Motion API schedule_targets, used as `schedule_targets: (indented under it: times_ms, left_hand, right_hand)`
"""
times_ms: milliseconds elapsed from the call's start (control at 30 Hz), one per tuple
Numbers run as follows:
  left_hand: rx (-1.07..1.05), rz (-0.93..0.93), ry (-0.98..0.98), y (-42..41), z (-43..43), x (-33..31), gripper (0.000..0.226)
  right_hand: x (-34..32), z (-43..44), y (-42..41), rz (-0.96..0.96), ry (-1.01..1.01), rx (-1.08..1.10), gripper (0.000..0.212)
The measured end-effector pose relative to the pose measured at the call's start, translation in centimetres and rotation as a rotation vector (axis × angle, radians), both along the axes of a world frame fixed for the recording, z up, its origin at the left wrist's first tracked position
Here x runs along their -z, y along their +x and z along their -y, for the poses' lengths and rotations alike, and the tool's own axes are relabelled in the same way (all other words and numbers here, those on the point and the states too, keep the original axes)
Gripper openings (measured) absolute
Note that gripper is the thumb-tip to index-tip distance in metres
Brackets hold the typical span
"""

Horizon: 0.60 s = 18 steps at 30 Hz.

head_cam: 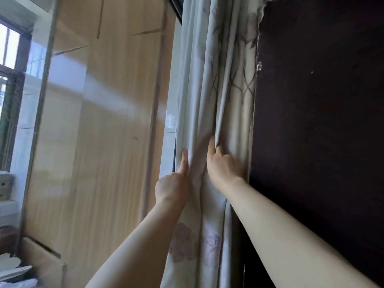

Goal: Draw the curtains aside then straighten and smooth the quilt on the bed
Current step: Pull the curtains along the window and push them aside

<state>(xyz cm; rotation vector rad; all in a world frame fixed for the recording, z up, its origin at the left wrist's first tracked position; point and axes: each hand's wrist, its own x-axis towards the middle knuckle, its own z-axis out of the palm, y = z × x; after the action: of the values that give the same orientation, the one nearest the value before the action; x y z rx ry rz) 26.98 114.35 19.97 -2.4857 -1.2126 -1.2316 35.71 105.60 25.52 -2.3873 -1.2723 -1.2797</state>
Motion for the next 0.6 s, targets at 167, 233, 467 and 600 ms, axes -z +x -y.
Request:
schedule_targets:
  times_ms: [167, 233, 467, 600]
  left_hand:
    - [0.030, -0.093, -0.033, 3.5, -2.1, -0.4, 0.087]
    - [0.069, -0.107, -0.066, 5.0, -2.7, -0.5, 0.090]
    - [0.209, 0.014, -0.055, 5.7, -3.3, 0.8, 0.087]
    - [0.178, -0.004, -0.031, 5.6, -3.2, 3.2, 0.089]
  right_hand:
    - [-0.1, -2.9, 2.9, -0.096, -0.021, 0.041, 0.071]
    - [-0.2, -3.5, 4.1, -0.116, -0.018, 0.055, 0.073]
    - [0.8, -3.5, 4.3, -0.239, 0.177, 0.017, 0.093]
    - [2.5, -4.0, 3.9, -0.227, 0.265, 0.050, 0.099]
